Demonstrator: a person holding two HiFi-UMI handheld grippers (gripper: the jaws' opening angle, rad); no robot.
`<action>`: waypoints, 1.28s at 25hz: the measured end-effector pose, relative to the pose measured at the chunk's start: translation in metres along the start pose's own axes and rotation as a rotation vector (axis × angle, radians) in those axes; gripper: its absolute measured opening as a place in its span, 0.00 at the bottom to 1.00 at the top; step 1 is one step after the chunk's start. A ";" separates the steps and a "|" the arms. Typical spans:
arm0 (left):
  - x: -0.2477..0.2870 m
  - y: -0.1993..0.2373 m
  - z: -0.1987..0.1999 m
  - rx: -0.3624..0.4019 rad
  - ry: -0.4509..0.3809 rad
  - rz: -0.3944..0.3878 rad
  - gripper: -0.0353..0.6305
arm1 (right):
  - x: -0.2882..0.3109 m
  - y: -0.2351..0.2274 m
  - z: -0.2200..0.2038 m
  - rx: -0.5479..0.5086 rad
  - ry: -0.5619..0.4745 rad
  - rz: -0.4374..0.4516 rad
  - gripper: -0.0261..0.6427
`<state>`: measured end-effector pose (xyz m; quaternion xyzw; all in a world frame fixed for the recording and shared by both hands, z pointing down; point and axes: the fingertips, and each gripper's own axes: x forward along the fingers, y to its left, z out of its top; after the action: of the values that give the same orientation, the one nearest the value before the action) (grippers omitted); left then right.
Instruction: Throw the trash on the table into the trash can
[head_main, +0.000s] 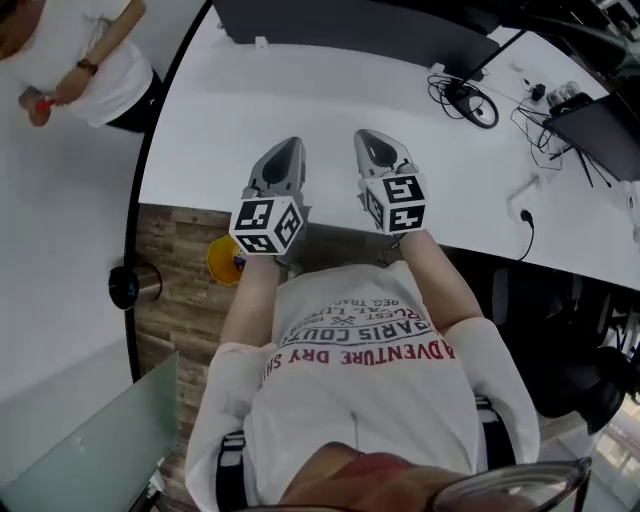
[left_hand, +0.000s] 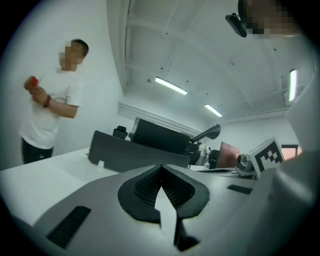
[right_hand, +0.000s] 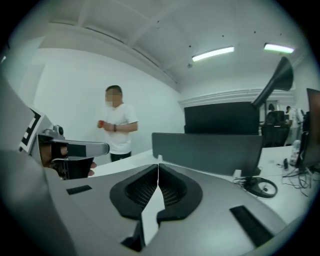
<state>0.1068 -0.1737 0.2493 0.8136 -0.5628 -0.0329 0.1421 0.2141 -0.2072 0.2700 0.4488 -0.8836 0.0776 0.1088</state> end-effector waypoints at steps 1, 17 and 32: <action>0.015 -0.018 -0.004 0.006 0.013 -0.041 0.09 | -0.012 -0.024 -0.003 0.014 -0.003 -0.046 0.08; 0.077 -0.072 -0.008 0.090 0.096 -0.263 0.09 | -0.060 -0.106 -0.011 0.121 -0.073 -0.311 0.08; 0.079 -0.057 -0.002 0.075 0.098 -0.219 0.09 | -0.047 -0.107 -0.012 0.109 -0.044 -0.303 0.08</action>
<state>0.1876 -0.2283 0.2441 0.8755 -0.4639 0.0127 0.1343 0.3289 -0.2305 0.2732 0.5838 -0.8024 0.0982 0.0756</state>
